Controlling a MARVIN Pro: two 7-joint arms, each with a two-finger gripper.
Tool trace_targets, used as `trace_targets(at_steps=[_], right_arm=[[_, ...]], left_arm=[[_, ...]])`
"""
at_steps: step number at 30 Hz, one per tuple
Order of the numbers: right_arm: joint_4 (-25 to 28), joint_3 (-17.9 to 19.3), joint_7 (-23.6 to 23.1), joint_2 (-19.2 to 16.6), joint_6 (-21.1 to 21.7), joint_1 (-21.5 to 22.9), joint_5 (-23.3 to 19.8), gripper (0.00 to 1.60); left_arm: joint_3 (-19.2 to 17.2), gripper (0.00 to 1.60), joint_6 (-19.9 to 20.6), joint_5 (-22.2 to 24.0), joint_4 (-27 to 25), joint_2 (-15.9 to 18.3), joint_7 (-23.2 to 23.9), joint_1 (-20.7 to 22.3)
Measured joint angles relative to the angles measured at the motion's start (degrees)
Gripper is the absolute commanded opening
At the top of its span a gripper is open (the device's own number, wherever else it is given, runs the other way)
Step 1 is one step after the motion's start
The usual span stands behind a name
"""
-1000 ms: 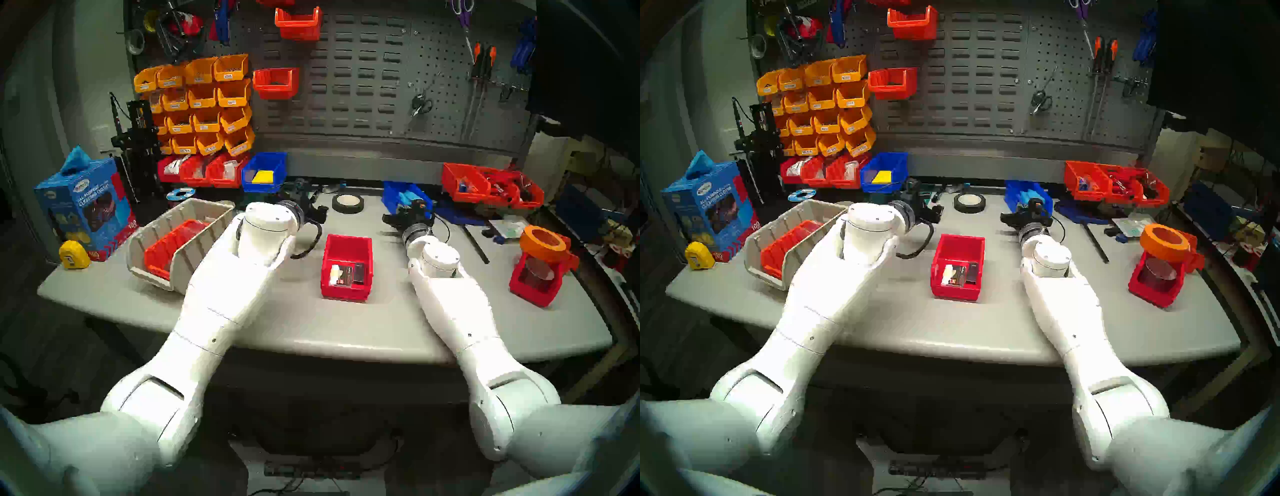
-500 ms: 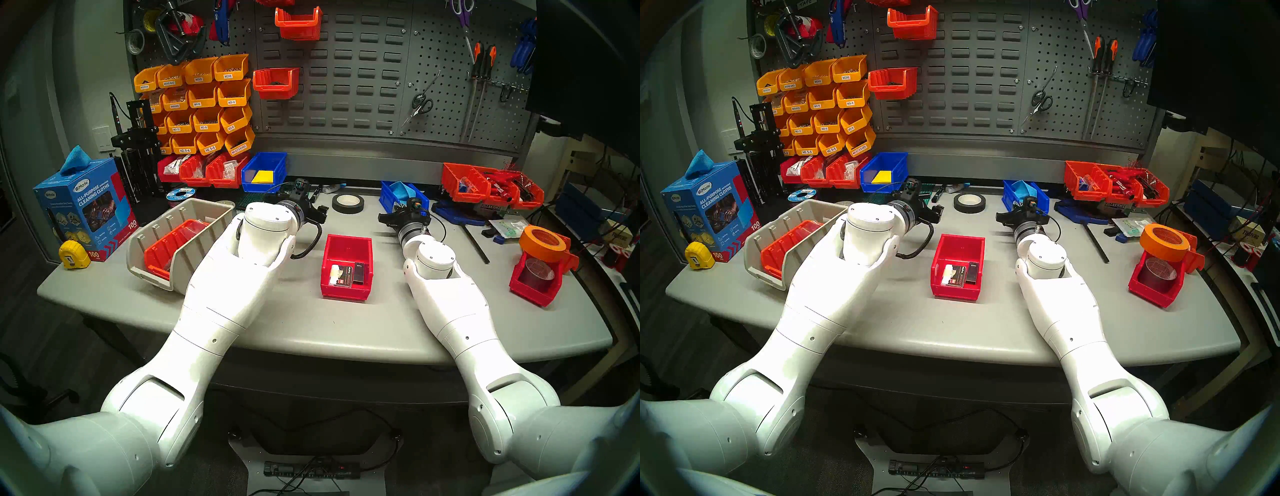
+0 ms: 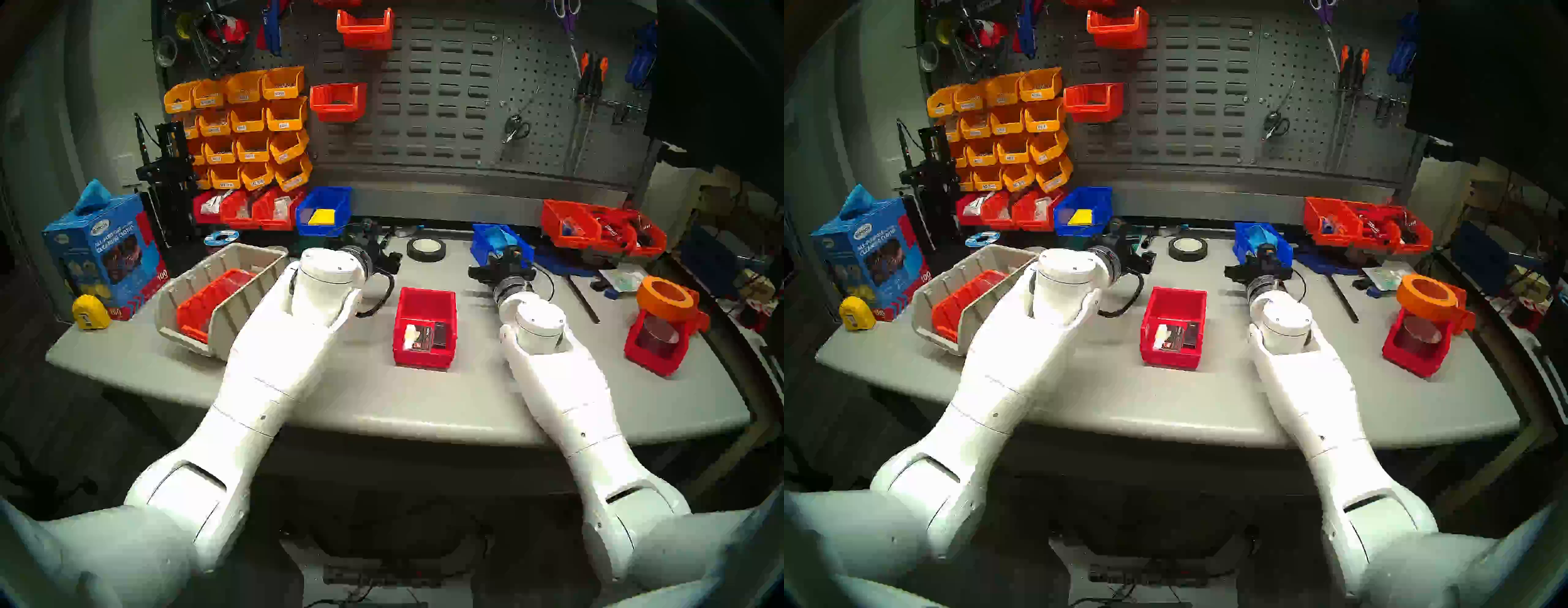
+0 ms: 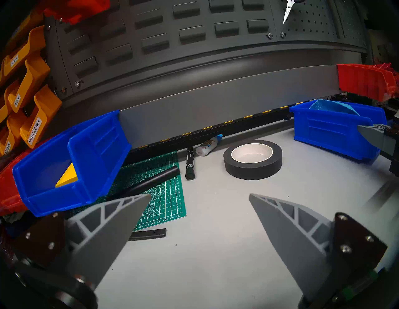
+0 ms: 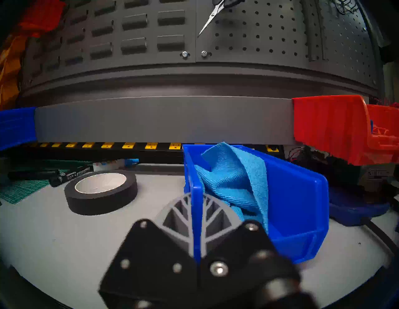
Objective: Hang all the unorganized tool boxes onto the wall
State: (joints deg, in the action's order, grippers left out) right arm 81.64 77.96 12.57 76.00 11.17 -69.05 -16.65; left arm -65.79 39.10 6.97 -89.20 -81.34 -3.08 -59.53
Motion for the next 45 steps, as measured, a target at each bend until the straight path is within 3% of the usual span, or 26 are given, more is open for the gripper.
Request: trace_targets(at_steps=[19,45], right_arm=[[12.0,1.9,1.7,-1.6,7.1,-6.4,-1.2,0.0],[12.4,0.9,1.7,-2.7,7.9,-3.6,0.1,0.0]], left_arm=[[-0.2,1.6,0.0,-0.4,0.0,-0.2,0.3,-0.1],[-0.5,1.6,0.0,-0.9,0.0,-0.4,0.6,-0.3]])
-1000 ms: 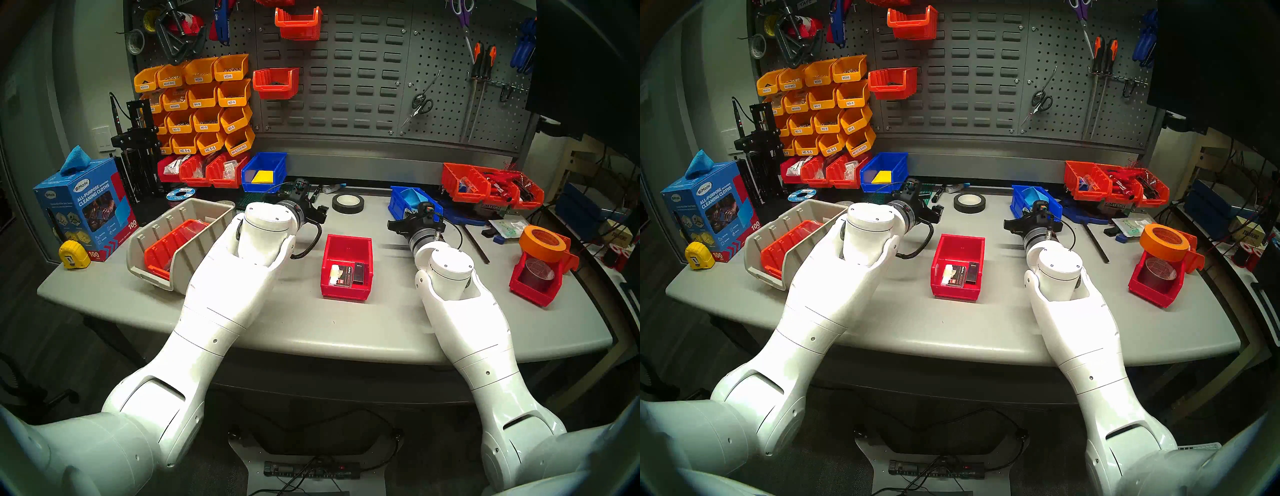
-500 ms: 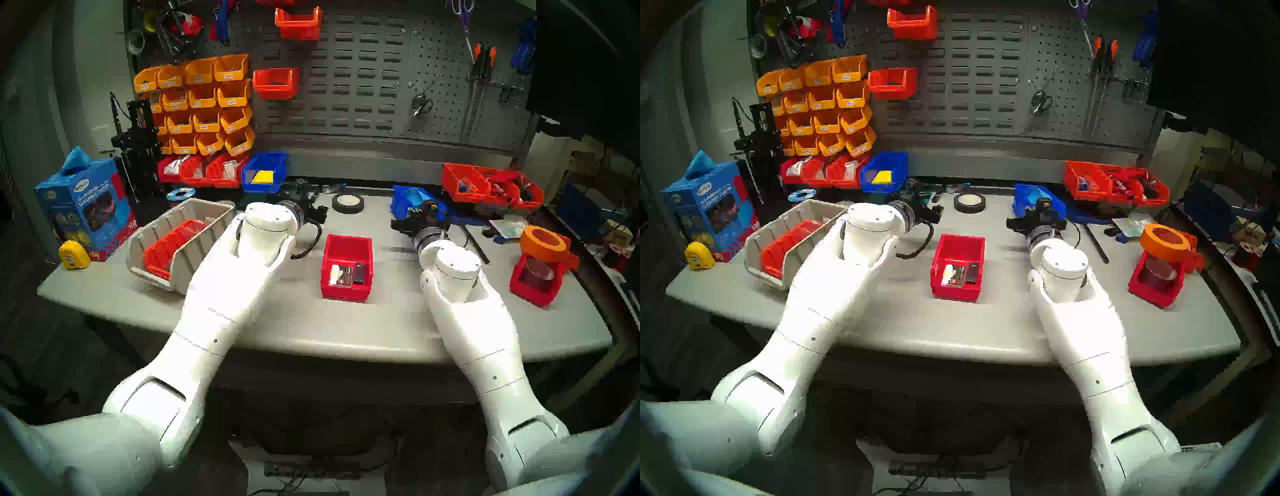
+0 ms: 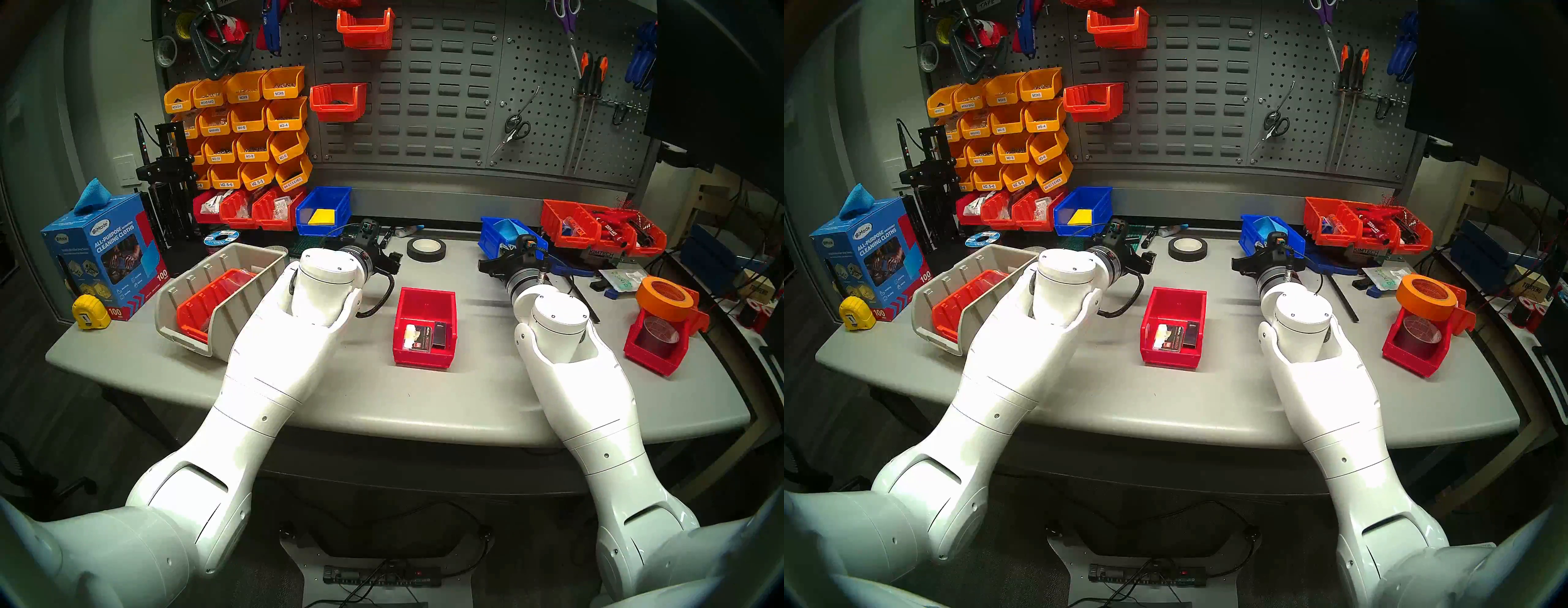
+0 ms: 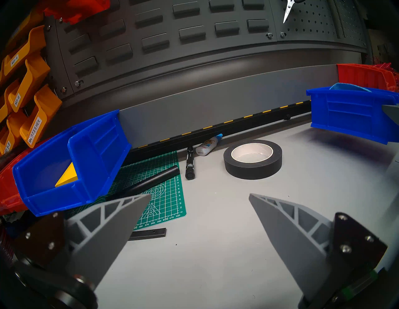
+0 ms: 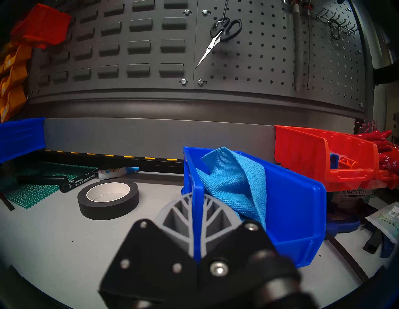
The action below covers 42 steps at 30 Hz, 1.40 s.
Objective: Hang all the unorganized tool boxes onto the wall
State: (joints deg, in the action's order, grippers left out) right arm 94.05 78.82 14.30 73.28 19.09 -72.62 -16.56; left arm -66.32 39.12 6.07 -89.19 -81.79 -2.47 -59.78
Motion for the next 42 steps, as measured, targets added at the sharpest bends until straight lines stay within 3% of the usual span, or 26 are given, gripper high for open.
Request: trace_targets(at_steps=[19,42], right_arm=[[-6.0,-0.2,-0.2,0.4,-1.0,5.8,0.6,0.0],[-8.8,-1.0,-0.6,1.4,-2.0,10.2,1.5,0.0]], left_arm=[[-0.2,1.6,0.0,-0.4,0.0,-0.2,0.2,-0.1],[-0.5,1.6,0.0,-0.8,0.0,-0.4,0.5,-0.2]])
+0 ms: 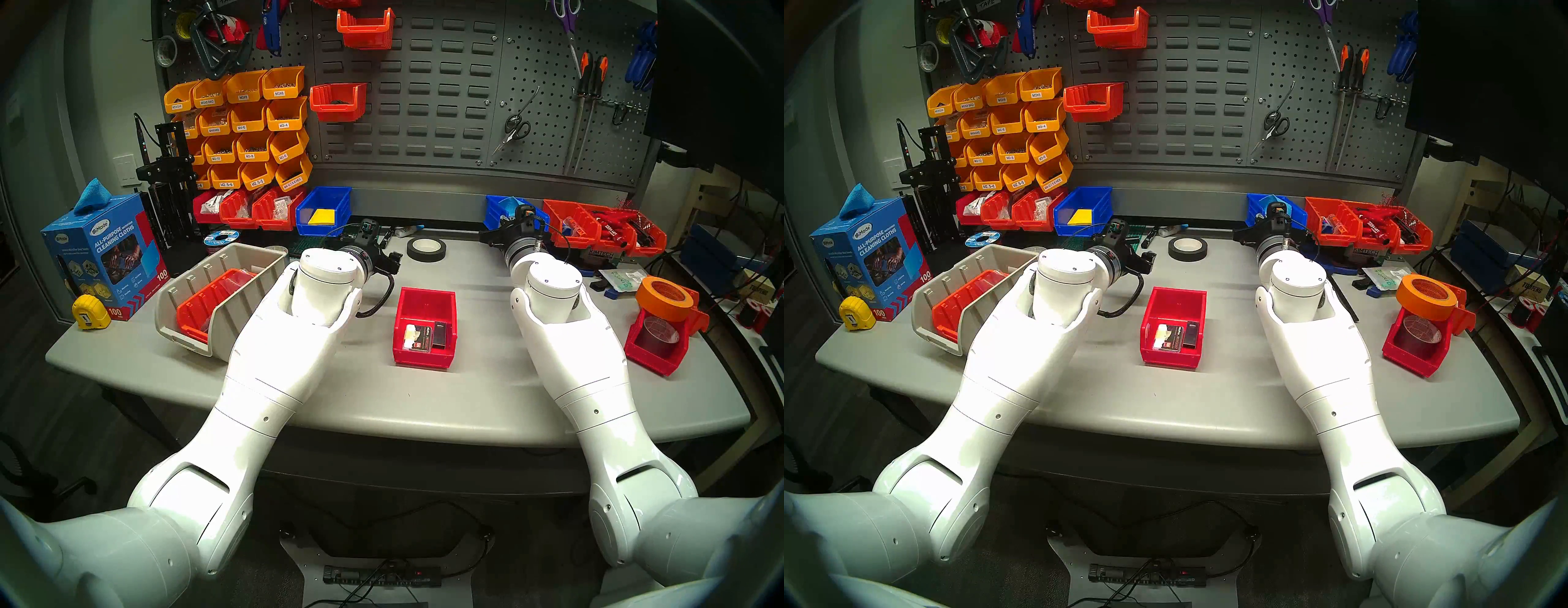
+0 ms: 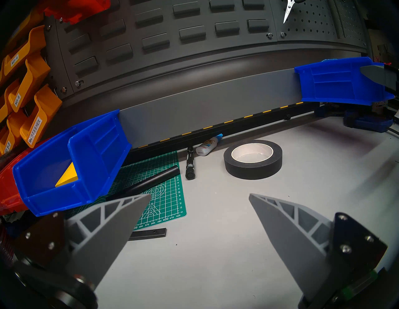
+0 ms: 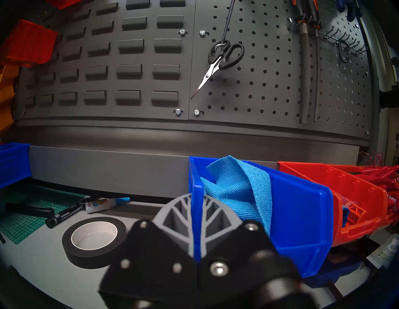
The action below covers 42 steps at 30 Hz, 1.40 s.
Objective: Hang all the unorganized tool boxes onto the wall
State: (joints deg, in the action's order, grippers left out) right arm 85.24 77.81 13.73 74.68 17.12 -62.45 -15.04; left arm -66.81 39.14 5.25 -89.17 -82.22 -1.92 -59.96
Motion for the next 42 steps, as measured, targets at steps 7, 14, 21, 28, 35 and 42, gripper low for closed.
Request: trace_targets(at_steps=[7,14,21,28,35,42], right_arm=[[-0.7,-0.1,0.0,0.1,-0.2,0.8,0.3,0.0],[-0.4,0.0,0.0,0.0,-0.1,1.0,0.4,0.0],[-0.1,0.1,0.1,-0.1,0.0,1.0,0.4,0.0],[0.1,0.2,0.2,-0.3,0.1,1.1,0.5,0.0],[0.2,0.2,0.2,-0.3,0.4,1.3,0.5,0.0],[-1.5,0.1,0.1,-0.2,0.1,2.2,0.5,0.0]], left_arm=[[-0.1,1.6,0.0,-0.1,0.0,-0.1,0.1,0.0],[-0.2,1.6,0.0,-0.3,0.0,-0.2,0.2,-0.1],[-0.2,1.6,0.0,-0.4,0.0,-0.2,0.3,-0.1],[-0.3,1.6,0.0,-0.6,0.0,-0.3,0.4,-0.1],[-0.4,1.6,0.0,-0.7,0.0,-0.4,0.5,-0.1],[-0.5,1.6,0.0,-0.8,0.0,-0.4,0.6,-0.2]])
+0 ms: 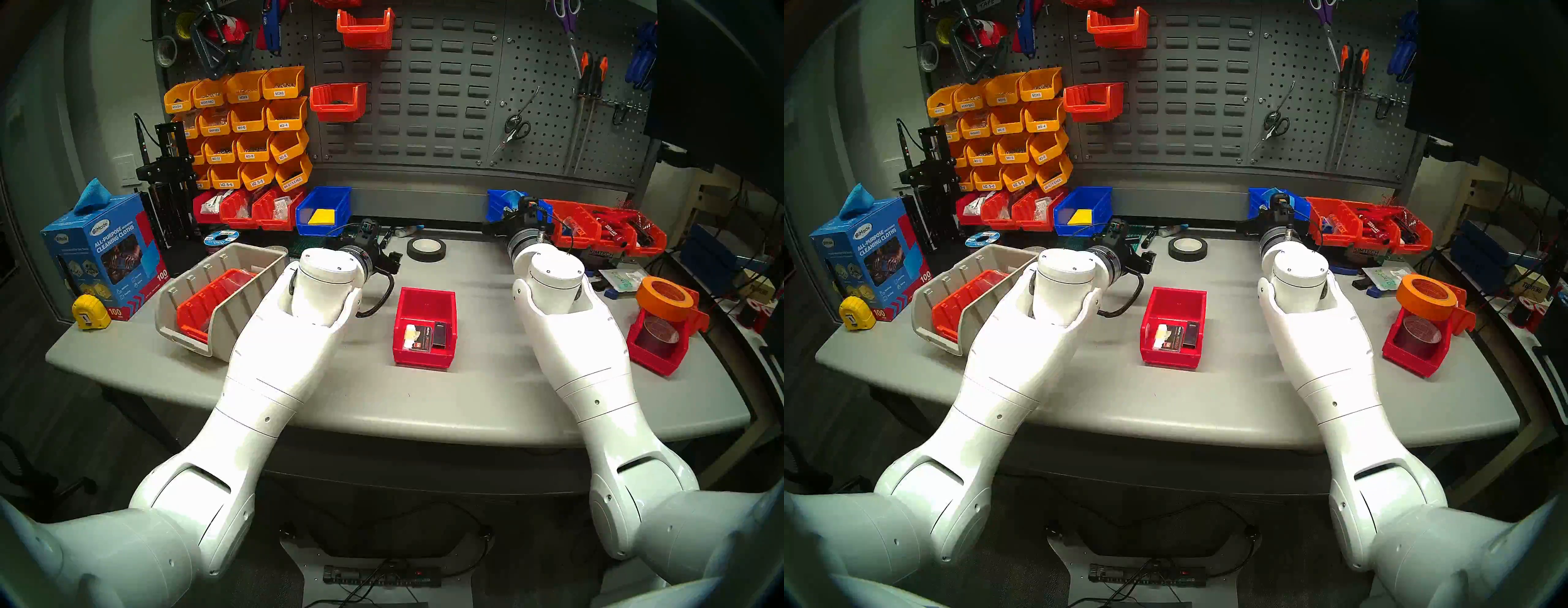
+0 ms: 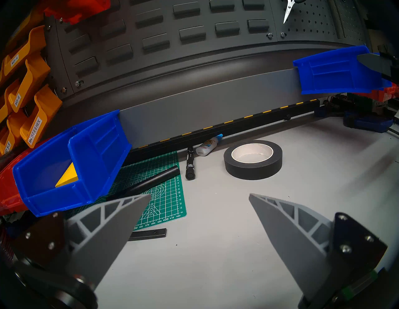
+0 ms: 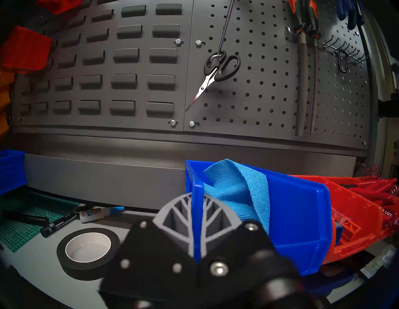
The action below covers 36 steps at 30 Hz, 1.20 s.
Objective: Hang all the unorganized tool boxes onto the wall
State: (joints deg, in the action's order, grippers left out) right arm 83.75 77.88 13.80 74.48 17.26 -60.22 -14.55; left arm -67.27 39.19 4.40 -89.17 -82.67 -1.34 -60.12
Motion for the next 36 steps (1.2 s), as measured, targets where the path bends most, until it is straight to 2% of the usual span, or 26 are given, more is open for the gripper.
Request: trace_targets(at_steps=[15,26,36], right_arm=[[-6.1,-0.2,-0.5,1.4,-2.6,2.2,0.0,0.0],[-6.4,1.3,-1.6,2.6,-3.3,2.1,-2.9,0.0],[-5.7,1.9,-2.5,2.0,-2.7,1.8,-4.1,0.0]], left_arm=[[-0.2,1.6,0.0,-0.3,0.0,-0.2,0.2,0.0],[-0.3,1.6,0.0,-0.5,0.0,-0.3,0.3,-0.1],[-0.4,1.6,0.0,-0.7,0.0,-0.4,0.5,-0.1]])
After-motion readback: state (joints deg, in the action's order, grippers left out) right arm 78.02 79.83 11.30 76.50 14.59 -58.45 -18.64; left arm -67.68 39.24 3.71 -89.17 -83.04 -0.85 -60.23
